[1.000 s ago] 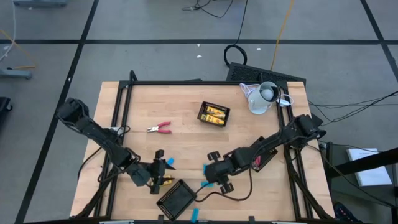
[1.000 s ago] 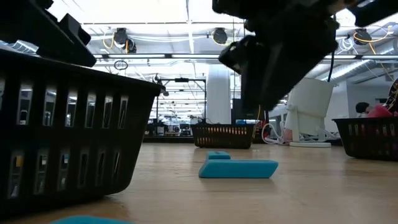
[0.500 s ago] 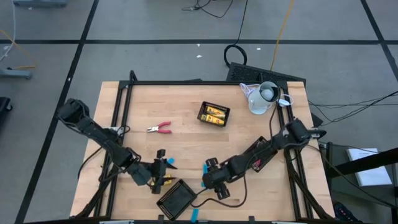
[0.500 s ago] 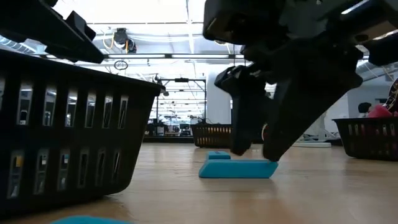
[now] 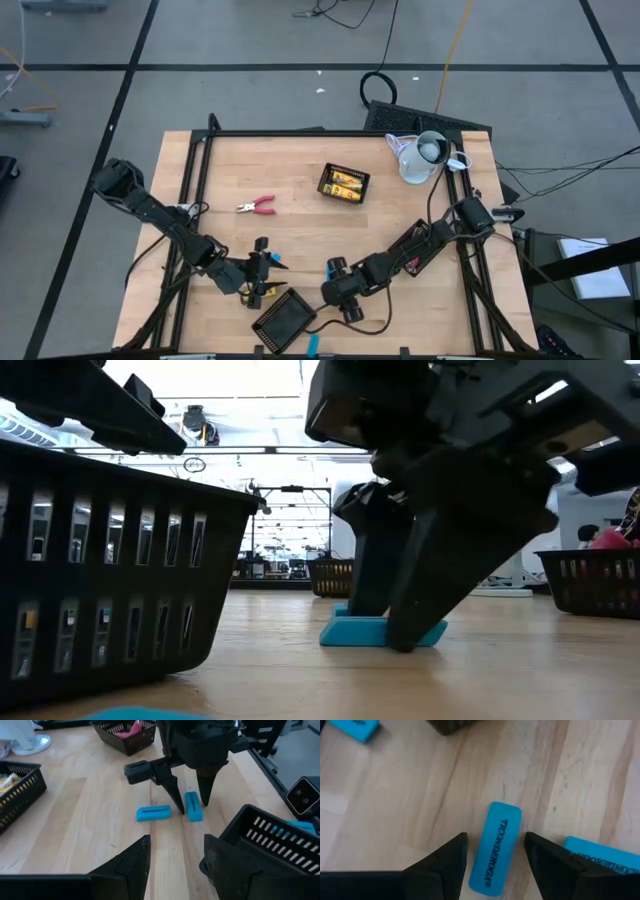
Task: Pick & Place School Supplies
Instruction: Put the blue eraser into the bottom black bin
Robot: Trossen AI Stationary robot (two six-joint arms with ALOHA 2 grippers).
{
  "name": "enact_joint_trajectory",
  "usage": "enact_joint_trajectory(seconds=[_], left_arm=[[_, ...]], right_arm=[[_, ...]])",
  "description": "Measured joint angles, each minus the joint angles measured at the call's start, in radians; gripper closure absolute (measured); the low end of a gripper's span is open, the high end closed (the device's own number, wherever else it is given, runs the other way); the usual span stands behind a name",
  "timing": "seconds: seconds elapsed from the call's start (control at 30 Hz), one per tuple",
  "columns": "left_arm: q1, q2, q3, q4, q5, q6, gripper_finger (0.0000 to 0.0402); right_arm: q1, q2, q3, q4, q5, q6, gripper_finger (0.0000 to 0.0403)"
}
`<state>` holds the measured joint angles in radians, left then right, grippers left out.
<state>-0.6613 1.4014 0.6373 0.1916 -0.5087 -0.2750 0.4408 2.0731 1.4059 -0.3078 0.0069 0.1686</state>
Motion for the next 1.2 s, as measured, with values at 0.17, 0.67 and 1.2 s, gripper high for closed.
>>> enact_joint_trajectory(seconds=[0.17,0.67,1.2], left_arm=[[0.000,0.000,0.000,0.009,-0.008,0.010,0.0213],[0.001,0.000,0.000,0.020,-0.043,0.046,0.0213],[0.001,0.007,0.000,0.086,-0.039,0.091,0.0213]], right_arm=[[0.008,0.002,-0.001,-0.003,0.069,0.002,0.0295],[0.035,-0.052,-0.007,-0.009,0.191,-0.024,0.0364],[0.008,-0.156,-0.004,0.256,0.285,-0.267,0.0365]])
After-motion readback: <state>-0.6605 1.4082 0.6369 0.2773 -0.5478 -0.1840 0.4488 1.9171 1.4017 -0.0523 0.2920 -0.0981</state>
